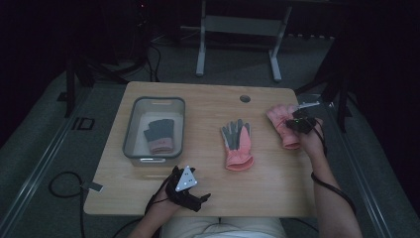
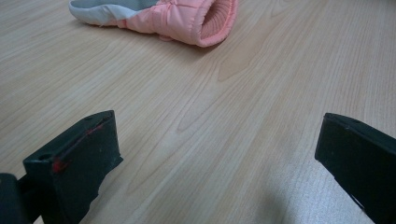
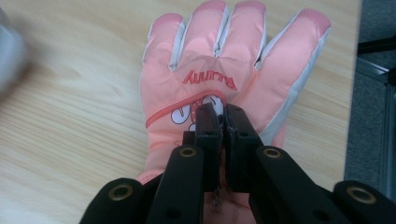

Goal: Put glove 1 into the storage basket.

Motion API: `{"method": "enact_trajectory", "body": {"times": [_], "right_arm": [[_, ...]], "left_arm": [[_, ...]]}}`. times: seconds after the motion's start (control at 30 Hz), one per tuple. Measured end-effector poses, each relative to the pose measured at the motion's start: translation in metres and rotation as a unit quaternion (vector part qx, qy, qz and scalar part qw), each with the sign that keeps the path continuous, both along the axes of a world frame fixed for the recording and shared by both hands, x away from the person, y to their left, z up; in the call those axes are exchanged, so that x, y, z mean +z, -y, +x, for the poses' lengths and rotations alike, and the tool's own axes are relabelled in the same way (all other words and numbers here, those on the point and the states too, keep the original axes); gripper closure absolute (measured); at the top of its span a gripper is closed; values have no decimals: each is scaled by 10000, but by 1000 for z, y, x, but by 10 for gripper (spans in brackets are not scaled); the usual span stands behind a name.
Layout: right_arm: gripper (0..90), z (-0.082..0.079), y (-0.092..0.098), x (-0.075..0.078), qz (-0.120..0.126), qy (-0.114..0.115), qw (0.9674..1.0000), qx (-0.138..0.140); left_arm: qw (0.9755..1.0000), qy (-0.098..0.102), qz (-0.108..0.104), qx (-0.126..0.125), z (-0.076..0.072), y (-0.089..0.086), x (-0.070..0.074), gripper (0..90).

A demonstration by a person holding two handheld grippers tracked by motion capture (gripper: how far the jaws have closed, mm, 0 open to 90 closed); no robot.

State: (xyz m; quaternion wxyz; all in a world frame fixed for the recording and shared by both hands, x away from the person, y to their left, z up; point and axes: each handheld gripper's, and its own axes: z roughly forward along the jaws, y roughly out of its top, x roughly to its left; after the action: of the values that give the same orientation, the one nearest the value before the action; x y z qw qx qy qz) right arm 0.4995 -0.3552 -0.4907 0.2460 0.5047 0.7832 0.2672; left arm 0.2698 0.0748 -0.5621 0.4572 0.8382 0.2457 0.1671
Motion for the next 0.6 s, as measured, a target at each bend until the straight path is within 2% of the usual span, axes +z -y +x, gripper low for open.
{"method": "enact_trajectory", "body": {"times": [0.1, 0.3, 0.47, 0.6], "right_arm": [[857, -19, -4, 14, 328, 96, 9990, -304], [857, -61, -18, 32, 840, 124, 9942, -660], [857, -91, -29, 37, 998, 201, 9903, -943], [857, -107, -36, 31, 931, 222, 9897, -1060]], "left_arm": [[10000, -16, -18, 22, 1, 0, 0, 0], [10000, 16, 26, -7, 0, 0, 0, 0], [10000, 43, 1, 12, 0, 0, 1, 0], [10000, 36, 2, 5, 0, -1, 1, 0]]}}
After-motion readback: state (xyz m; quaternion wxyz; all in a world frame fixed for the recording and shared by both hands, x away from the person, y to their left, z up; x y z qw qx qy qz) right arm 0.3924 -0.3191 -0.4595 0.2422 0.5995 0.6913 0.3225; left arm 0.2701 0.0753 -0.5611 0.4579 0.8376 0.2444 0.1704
